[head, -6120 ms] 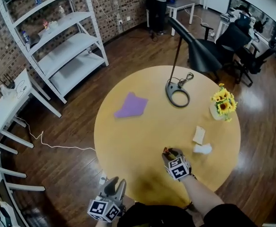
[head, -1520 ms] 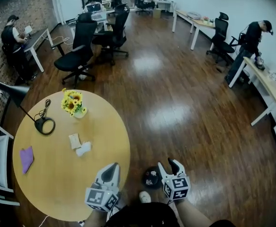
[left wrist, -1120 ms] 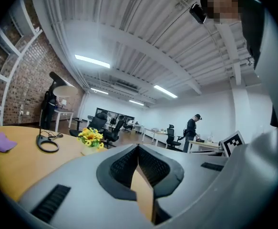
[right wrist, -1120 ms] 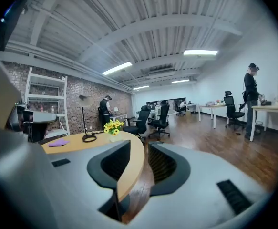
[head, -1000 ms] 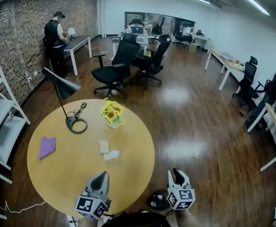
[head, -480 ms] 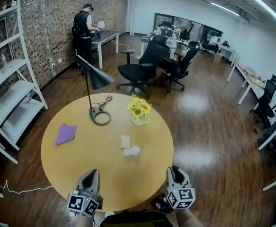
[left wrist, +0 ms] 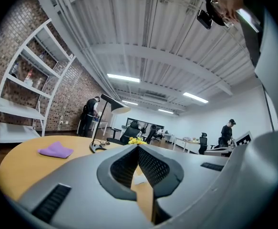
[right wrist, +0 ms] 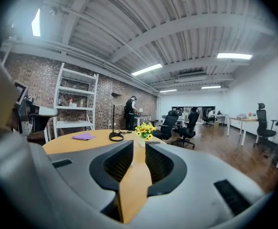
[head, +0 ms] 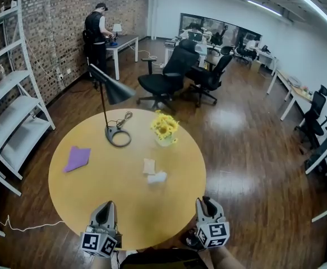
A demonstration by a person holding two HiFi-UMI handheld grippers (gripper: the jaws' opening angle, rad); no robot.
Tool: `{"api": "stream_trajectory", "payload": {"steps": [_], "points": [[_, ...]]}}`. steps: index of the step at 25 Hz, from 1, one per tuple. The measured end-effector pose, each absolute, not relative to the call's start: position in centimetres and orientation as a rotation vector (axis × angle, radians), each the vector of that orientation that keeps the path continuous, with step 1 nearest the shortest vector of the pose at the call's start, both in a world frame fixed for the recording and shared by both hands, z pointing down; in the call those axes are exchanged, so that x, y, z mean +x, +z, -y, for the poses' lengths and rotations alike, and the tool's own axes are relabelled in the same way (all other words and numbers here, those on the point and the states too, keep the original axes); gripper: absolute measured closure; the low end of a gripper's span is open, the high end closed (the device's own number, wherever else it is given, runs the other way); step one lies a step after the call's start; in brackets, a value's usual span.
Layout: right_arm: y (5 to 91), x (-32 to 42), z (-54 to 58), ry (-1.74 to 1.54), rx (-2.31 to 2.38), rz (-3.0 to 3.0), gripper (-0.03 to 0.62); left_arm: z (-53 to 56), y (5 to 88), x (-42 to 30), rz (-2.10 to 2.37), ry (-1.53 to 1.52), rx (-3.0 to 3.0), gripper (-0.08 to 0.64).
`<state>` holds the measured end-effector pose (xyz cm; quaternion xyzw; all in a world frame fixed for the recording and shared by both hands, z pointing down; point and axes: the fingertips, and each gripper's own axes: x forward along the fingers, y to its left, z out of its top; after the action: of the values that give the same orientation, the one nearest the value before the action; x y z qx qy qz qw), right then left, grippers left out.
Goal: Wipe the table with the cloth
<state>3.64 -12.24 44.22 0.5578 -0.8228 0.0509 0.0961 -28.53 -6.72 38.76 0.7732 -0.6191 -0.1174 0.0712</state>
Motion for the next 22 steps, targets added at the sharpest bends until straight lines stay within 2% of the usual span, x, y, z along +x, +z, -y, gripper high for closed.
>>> {"api": "stream_trajectory", "payload": {"steps": [2,5,22], "points": [[44.4,3.4,12.2,0.14,1.638,2.442,0.511,6.8,38.9,-28.5,1.863,-0.361,2.317,0.558],[44.4,3.0,12.2,0.143,1.624,2.439,0.511,6.8,39.3,-28.8,1.86,-0.369,2.296,0.514],[44.0,-0.1,12.8,0.114,1.55,2.439,0.511,7.0,41.9,-32.3,1.85,-0.4,2.196,0.515]]}}
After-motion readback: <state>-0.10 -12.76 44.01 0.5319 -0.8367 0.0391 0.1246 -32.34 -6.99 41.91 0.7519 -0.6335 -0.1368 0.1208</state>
